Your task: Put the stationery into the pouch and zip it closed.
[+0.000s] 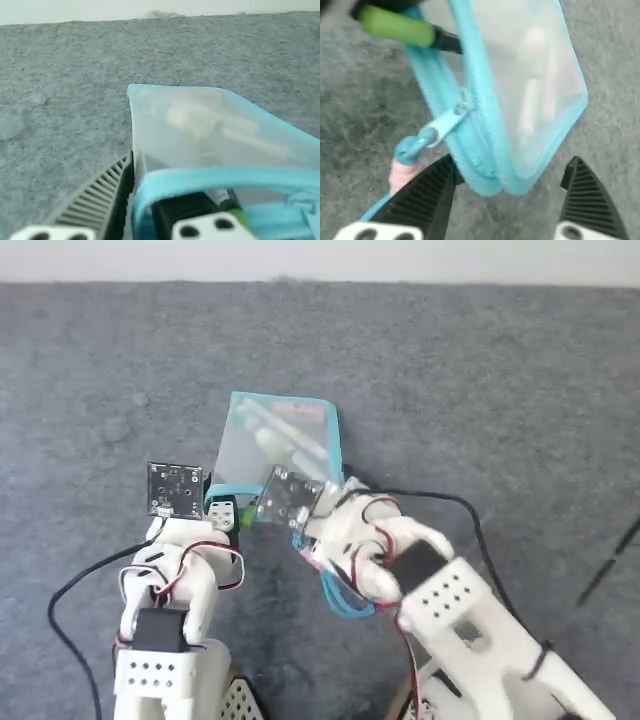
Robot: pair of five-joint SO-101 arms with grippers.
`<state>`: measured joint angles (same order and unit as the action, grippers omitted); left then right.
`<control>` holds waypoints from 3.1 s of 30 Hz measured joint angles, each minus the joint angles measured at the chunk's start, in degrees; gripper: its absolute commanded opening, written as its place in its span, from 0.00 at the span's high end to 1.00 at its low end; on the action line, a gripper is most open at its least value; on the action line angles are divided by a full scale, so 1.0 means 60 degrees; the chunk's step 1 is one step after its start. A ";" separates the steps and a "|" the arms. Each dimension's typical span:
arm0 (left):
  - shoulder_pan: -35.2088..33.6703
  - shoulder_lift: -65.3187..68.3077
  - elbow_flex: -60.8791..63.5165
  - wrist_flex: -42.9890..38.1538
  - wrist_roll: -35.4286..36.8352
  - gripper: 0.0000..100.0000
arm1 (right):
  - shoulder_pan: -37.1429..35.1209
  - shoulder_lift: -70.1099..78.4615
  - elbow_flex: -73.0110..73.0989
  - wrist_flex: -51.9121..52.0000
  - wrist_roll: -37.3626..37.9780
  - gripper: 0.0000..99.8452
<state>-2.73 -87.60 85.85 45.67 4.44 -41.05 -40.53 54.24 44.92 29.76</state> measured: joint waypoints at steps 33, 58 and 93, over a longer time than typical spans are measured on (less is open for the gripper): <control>-0.1070 -0.0103 -0.2637 0.2432 -0.0396 0.79 | 0.1817 0.1143 -0.0630 -0.1055 -0.1289 0.99; -0.0718 -0.2168 -0.2696 0.3165 -0.1172 0.79 | 0.0806 0.1172 -0.0615 -0.0352 -0.1260 0.99; -0.3062 -0.2095 -0.0571 0.1099 -0.0352 0.79 | -0.1934 0.3092 -0.0352 0.0967 -0.0864 0.87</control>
<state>-21.10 -100.18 82.42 52.26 2.33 -52.66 -21.98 52.13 50.73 24.57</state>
